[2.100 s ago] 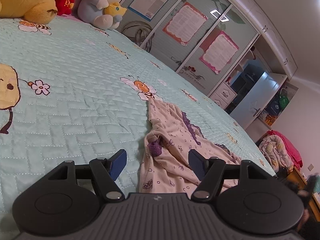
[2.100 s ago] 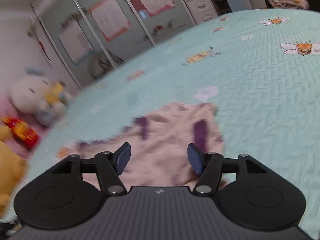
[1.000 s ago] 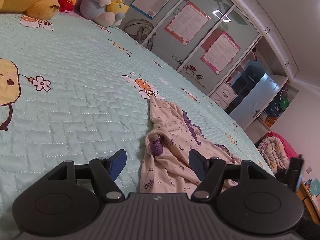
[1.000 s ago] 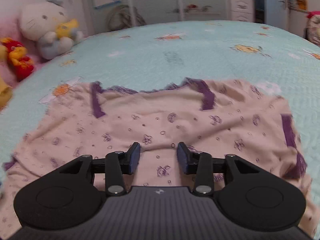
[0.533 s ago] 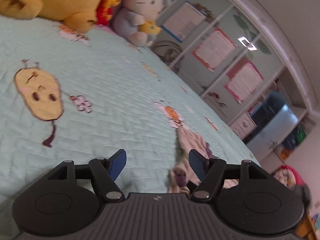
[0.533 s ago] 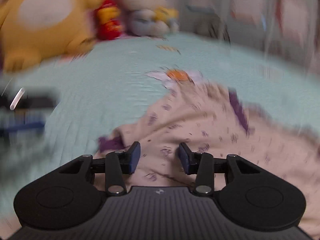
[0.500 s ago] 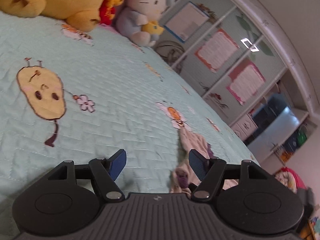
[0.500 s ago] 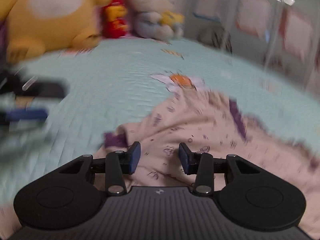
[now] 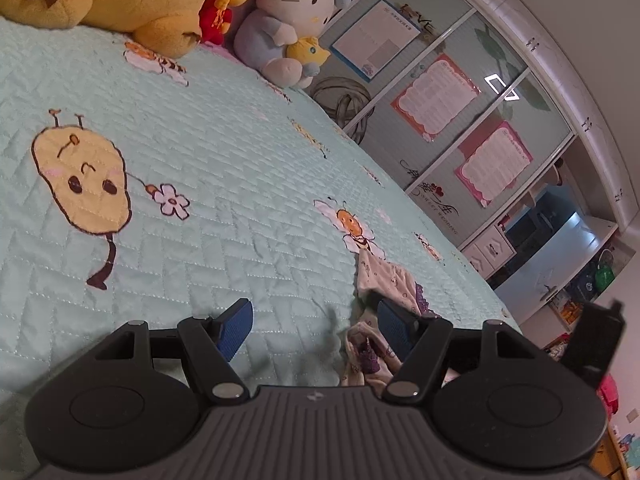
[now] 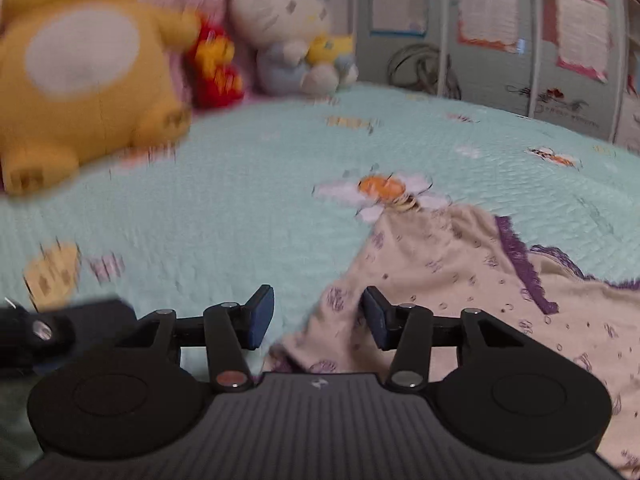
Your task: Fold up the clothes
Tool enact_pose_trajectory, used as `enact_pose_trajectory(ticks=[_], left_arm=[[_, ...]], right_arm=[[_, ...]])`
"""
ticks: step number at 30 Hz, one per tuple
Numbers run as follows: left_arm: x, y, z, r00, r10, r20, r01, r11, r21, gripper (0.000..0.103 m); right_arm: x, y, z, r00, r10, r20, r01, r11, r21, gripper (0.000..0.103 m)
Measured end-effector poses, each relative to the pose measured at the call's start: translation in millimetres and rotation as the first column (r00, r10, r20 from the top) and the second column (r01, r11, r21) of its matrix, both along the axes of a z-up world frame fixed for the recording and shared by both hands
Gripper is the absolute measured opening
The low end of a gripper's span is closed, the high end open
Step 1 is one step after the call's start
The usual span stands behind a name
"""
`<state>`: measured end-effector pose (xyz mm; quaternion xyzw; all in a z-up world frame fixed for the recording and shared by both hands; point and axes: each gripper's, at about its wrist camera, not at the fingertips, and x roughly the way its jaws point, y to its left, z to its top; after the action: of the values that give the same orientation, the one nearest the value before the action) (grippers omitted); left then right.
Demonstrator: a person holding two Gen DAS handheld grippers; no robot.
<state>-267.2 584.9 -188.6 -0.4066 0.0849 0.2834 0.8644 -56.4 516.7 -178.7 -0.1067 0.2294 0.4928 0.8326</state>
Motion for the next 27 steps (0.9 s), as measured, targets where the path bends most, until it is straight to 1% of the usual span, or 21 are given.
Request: enact_pose_trajectory(ticks=[1, 4, 6, 8, 10, 11, 12, 13, 14, 15, 16, 17, 18, 19, 22, 25, 27], left_arm=[[0.6, 0.1, -0.4, 1.0, -0.004, 0.0, 0.004, 1.0, -0.003, 0.072], [3.1, -1.1, -1.0, 1.0, -0.016, -0.004, 0.016, 1.0, -0.002, 0.072], [4.4, -2.2, -1.5, 1.0, -0.019, -0.012, 0.019, 1.0, 0.002, 0.072], [4.9, -1.7, -2.4, 1.0, -0.02, -0.017, 0.02, 1.0, 0.001, 0.072], [5.0, -0.8, -2.6, 1.0, -0.02, -0.017, 0.02, 1.0, -0.003, 0.072], [4.9, -0.5, -2.5, 1.0, -0.02, -0.016, 0.02, 1.0, -0.004, 0.072], [4.9, -0.3, -2.4, 1.0, -0.02, -0.014, 0.02, 1.0, -0.006, 0.072], [5.1, -0.4, -2.7, 1.0, -0.023, -0.016, 0.023, 1.0, -0.005, 0.072], [5.4, -0.5, -3.0, 0.999, -0.027, -0.018, 0.027, 1.0, -0.004, 0.072], [5.6, -0.7, -3.3, 0.999, -0.03, -0.02, 0.03, 1.0, -0.002, 0.072], [5.9, -0.5, -3.3, 0.999, -0.032, -0.022, 0.032, 0.999, -0.001, 0.072], [5.8, -0.2, -3.5, 0.999, -0.033, -0.021, 0.033, 0.999, -0.003, 0.072], [5.6, 0.1, -3.5, 0.999, -0.033, -0.02, 0.033, 0.999, -0.004, 0.072], [5.5, 0.4, -3.5, 0.999, -0.034, -0.019, 0.034, 0.999, -0.005, 0.072], [5.4, 0.8, -3.2, 0.999, -0.036, -0.019, 0.036, 0.999, -0.006, 0.072], [6.1, 0.2, -2.4, 0.999, -0.039, -0.022, 0.039, 0.999, -0.002, 0.072], [6.7, -0.6, -2.1, 0.999, -0.039, -0.026, 0.039, 0.999, 0.005, 0.072]], right_arm=[[6.2, -8.3, 2.4, 0.999, -0.033, -0.006, 0.034, 0.999, 0.029, 0.05], [38.6, -18.1, 4.6, 0.986, -0.159, -0.044, 0.162, 0.985, 0.055, 0.051], [58.4, -12.4, -1.8, 0.969, -0.181, -0.169, 0.192, 0.98, 0.049, 0.051], [60.3, 3.6, -11.6, 0.968, -0.172, -0.184, 0.169, 0.985, -0.029, 0.051], [52.4, 13.2, -16.0, 0.979, -0.17, -0.116, 0.16, 0.983, -0.09, 0.05], [50.1, 9.7, -13.3, 0.979, -0.177, -0.102, 0.17, 0.983, -0.073, 0.05], [55.1, 6.4, -13.8, 0.975, -0.189, -0.116, 0.182, 0.981, -0.071, 0.051], [60.1, 3.2, -14.3, 0.971, -0.201, -0.13, 0.193, 0.979, -0.068, 0.054], [65.2, 0.0, -14.8, 0.967, -0.213, -0.143, 0.205, 0.976, -0.066, 0.061], [70.2, -3.2, -15.3, 0.962, -0.225, -0.157, 0.217, 0.974, -0.064, 0.062], [75.3, -5.8, -16.0, 0.957, -0.234, -0.171, 0.226, 0.972, -0.065, 0.062], [81.5, -3.6, -18.3, 0.959, -0.219, -0.181, 0.206, 0.974, -0.089, 0.058], [81.8, -13.1, -13.9, 0.956, -0.246, -0.16, 0.241, 0.969, -0.054, 0.057], [82.3, -23.3, -9.4, 0.951, -0.274, -0.143, 0.274, 0.962, -0.019, 0.059], [91.7, -71.8, 2.3, 0.922, -0.347, -0.17, 0.36, 0.931, 0.056, 0.059], [110.0, -119.5, -1.3, 0.887, -0.446, -0.121, 0.45, 0.893, 0.009, 0.059], [130.0, -149.1, -6.0, 0.854, -0.51, -0.1, 0.51, 0.86, -0.03, 0.059]])
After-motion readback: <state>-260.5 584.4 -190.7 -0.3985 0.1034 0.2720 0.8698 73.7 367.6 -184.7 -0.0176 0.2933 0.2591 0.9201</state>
